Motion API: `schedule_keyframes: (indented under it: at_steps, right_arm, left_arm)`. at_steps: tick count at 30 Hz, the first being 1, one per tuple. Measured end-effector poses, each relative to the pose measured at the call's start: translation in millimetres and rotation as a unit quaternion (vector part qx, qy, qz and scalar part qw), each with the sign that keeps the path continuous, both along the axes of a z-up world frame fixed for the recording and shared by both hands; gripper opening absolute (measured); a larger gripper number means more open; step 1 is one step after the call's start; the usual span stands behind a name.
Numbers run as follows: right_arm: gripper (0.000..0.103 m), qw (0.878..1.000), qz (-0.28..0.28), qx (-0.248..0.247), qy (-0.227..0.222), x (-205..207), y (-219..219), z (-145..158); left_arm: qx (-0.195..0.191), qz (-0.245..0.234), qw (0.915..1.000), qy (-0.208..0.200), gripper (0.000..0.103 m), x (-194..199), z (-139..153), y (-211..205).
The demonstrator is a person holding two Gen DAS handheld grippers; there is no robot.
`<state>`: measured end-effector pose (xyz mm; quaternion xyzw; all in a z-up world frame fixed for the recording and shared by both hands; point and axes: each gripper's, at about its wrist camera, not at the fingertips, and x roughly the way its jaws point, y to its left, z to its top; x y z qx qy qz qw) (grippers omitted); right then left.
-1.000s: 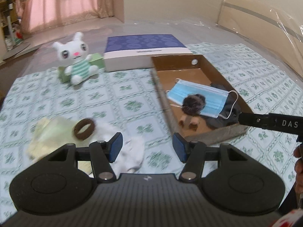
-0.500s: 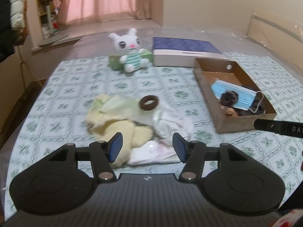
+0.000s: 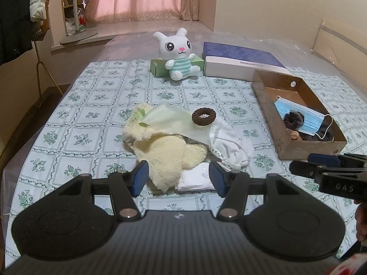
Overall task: Organize soft objects
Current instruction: 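Move both tools back toward the brown hair tie on the cloths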
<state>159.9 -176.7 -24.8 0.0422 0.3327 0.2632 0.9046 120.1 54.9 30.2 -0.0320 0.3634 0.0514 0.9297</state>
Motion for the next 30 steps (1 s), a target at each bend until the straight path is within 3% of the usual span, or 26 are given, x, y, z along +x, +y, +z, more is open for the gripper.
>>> schedule_keyframes:
  at_steps: [11, 30]
  right_arm:
    - [0.055, 1.000, 0.008, -0.011, -0.020, 34.5, 18.0, -6.0]
    - [0.055, 1.000, -0.014, 0.002, -0.002, 120.2, 34.5, -31.5]
  left_arm:
    - [0.002, -0.031, 0.9995, -0.008, 0.055, 39.2, -11.8, -7.7]
    - [0.016, -0.078, 0.9969, 0.003, 0.052, 144.7, -57.1, -11.6]
